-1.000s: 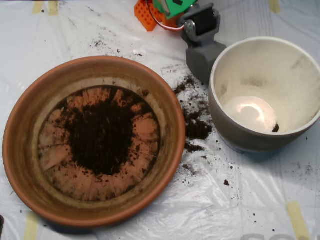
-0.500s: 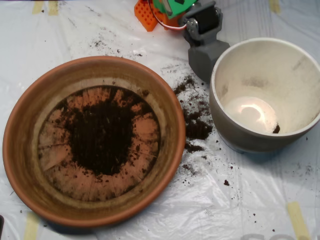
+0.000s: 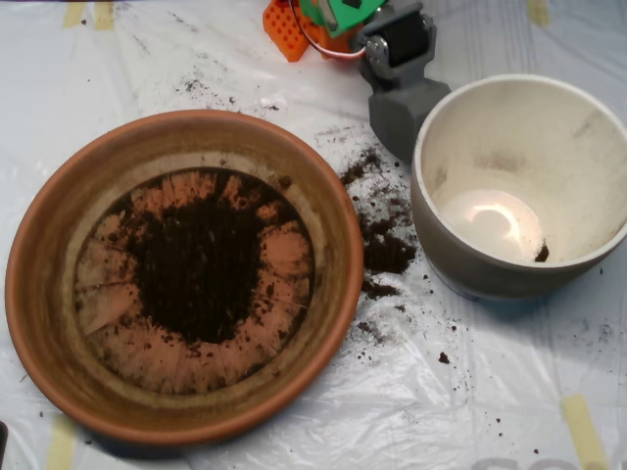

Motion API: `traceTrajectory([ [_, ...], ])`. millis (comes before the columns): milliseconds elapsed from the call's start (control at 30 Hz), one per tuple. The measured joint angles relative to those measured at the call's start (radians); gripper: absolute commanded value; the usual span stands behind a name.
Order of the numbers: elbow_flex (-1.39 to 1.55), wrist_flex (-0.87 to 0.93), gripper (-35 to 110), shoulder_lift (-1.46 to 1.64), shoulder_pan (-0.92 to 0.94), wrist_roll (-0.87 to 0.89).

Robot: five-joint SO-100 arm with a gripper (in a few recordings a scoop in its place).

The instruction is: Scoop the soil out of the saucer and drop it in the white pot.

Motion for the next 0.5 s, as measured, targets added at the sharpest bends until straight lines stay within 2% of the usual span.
traceTrajectory([
  [500,0.0,-0.037,0,0.0,0.115,0.026],
])
